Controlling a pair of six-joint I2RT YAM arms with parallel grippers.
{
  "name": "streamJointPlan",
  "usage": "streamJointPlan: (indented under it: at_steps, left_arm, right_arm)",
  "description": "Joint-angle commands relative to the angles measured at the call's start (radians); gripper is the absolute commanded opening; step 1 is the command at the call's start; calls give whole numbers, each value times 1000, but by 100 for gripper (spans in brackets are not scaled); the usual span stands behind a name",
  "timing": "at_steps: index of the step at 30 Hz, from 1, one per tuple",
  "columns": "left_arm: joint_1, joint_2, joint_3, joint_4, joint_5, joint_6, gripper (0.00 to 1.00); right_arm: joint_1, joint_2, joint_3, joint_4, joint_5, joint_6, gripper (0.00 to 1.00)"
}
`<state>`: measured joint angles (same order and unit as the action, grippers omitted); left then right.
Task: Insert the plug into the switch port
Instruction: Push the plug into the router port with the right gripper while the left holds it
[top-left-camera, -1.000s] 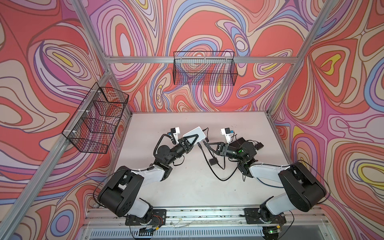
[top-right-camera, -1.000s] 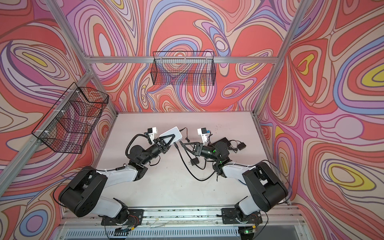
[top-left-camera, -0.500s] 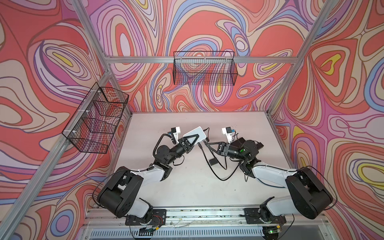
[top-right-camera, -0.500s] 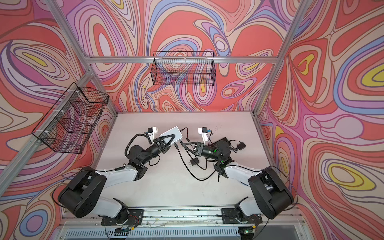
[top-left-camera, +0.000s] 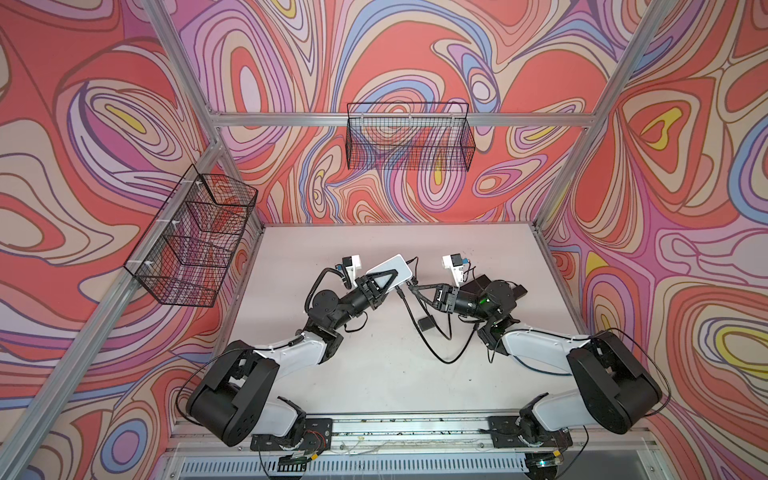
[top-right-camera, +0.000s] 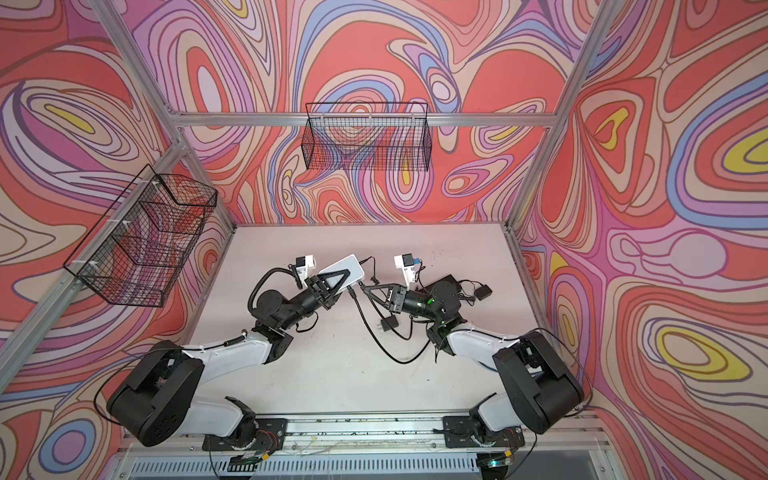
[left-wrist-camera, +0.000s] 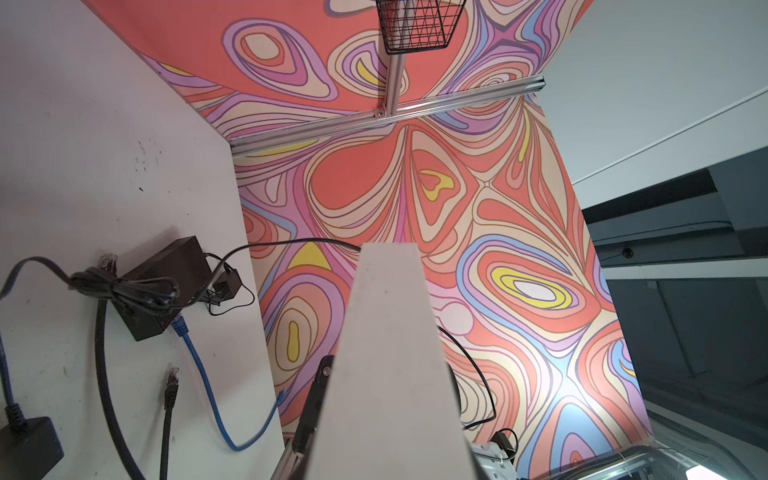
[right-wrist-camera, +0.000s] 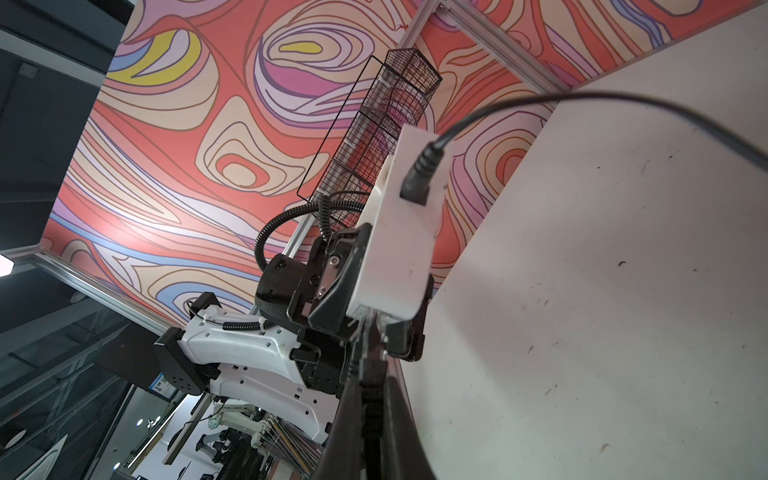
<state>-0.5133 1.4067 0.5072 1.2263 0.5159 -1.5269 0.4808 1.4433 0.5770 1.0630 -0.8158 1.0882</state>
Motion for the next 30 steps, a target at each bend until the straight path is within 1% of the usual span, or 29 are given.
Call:
streamJointPlan:
  at_steps: [1, 4, 9, 15, 18, 21, 24, 27, 30]
  left_arm:
    - [-46, -24, -17, -85, 159, -21, 2]
    - [-48, -43, -11, -151, 167, 13, 2]
    - [-57, -57, -2, -228, 194, 72, 1]
    - [-67, -37, -13, -174, 216, 74, 0]
    - [-73, -38, -6, -195, 236, 86, 0]
    - [-79, -37, -2, -215, 269, 95, 0]
    - [-80, -45, 34, -245, 309, 106, 0]
    - [-80, -69, 26, -280, 342, 119, 0]
    - [-80, -104, 17, -340, 356, 142, 0]
  right_arm:
    - [-7, -35, 72, -12, 99, -76, 0]
    - [-6, -42, 82, -61, 104, -95, 0]
    - [-4, -34, 102, -66, 123, -87, 0]
    - [17, -44, 132, -123, 171, -123, 0]
    - [25, -58, 155, -181, 191, -159, 0]
    - [30, -59, 175, -198, 200, -180, 0]
    - [30, -50, 201, -226, 197, -202, 0]
    - [30, -34, 240, -257, 165, -224, 0]
    - [31, -32, 275, -310, 160, -260, 0]
